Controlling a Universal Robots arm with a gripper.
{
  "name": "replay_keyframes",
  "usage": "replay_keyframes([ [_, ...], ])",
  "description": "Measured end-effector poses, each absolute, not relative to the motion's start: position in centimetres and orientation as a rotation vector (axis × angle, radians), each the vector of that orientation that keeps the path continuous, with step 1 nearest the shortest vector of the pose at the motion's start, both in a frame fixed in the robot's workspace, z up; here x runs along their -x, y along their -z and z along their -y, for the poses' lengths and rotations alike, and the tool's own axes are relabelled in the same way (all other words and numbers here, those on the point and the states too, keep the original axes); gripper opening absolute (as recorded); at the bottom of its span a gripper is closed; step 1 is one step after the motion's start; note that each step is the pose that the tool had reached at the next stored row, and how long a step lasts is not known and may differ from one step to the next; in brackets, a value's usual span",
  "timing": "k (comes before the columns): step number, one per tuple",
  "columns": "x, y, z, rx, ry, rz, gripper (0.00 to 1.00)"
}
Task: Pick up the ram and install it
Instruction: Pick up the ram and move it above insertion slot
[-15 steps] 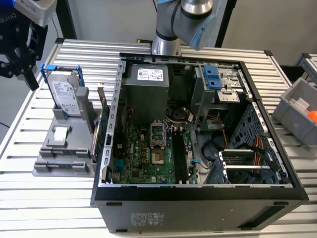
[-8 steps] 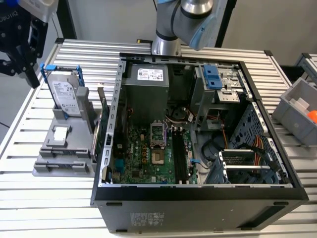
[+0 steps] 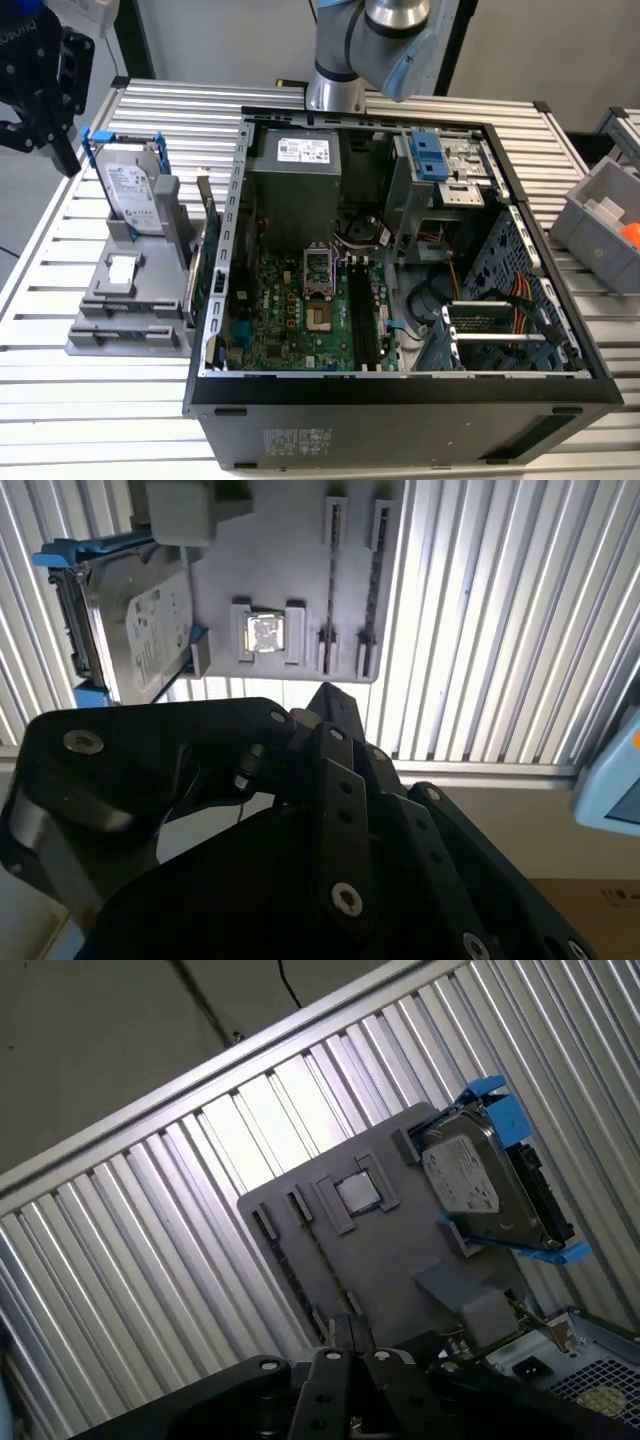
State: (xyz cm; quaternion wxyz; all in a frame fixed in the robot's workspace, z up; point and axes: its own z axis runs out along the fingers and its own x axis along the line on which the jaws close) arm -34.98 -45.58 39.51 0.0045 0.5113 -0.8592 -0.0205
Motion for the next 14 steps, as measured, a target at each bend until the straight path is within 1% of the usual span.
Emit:
replay_keyframes([
  [14, 34.98, -39.51, 45.37, -1.834, 0.062, 2.534, 0.00],
])
